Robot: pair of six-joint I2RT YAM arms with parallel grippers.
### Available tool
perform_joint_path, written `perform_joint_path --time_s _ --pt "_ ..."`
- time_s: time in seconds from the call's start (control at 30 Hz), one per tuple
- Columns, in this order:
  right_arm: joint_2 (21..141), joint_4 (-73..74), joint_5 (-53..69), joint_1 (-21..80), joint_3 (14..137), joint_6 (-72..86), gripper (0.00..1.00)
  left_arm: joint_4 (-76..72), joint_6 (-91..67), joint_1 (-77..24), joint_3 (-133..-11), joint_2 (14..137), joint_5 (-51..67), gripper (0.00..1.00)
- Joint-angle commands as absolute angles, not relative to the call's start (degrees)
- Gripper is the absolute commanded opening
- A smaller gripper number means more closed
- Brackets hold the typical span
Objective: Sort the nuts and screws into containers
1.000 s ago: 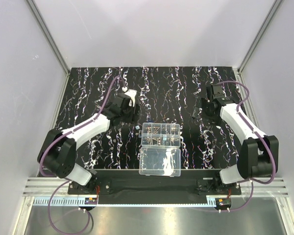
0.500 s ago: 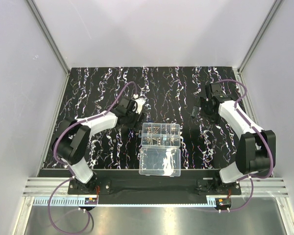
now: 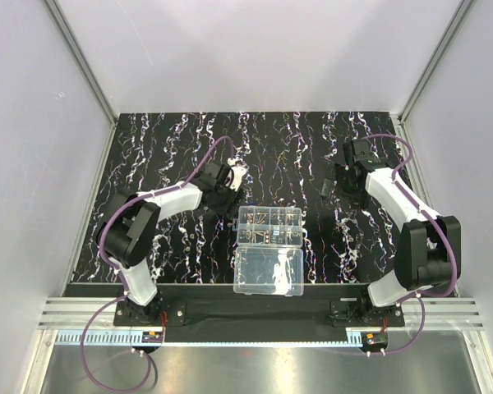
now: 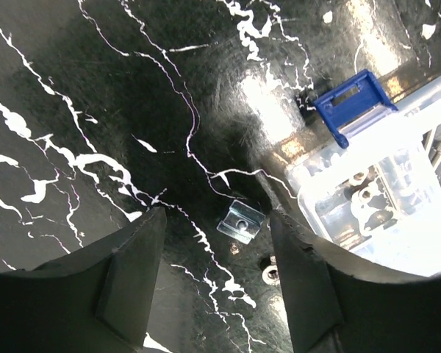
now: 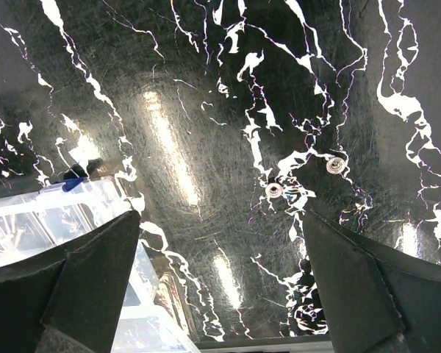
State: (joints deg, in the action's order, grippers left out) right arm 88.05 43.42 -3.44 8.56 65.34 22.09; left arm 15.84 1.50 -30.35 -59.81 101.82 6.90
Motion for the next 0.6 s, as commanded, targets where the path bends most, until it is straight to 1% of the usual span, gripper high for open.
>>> perform_joint_path --time_s 0.0,0.33,0.43,0.47,0.57 --pt "88.1 44.0 -3.8 8.4 67.5 21.4 1.0 17.5 1.9 -30.4 -61.9 102.1 7.9 0.62" --pt "88.2 44.1 -3.5 8.4 67.5 21.4 1.0 19.2 2.2 -31.6 -63.3 104.5 8.5 0.58" --pt "87.9 44.4 -4.0 8.4 67.4 21.4 1.0 20.3 1.9 -31.6 -64.3 105.6 8.2 0.52" --pt "87.7 44.4 -4.1 8.4 67.3 21.4 1.0 20.5 1.8 -31.6 -64.2 105.8 7.7 0.45" --pt "87.8 44.4 -4.0 8.4 67.3 21.4 1.0 20.1 1.1 -31.6 -63.6 105.6 7.8 0.38"
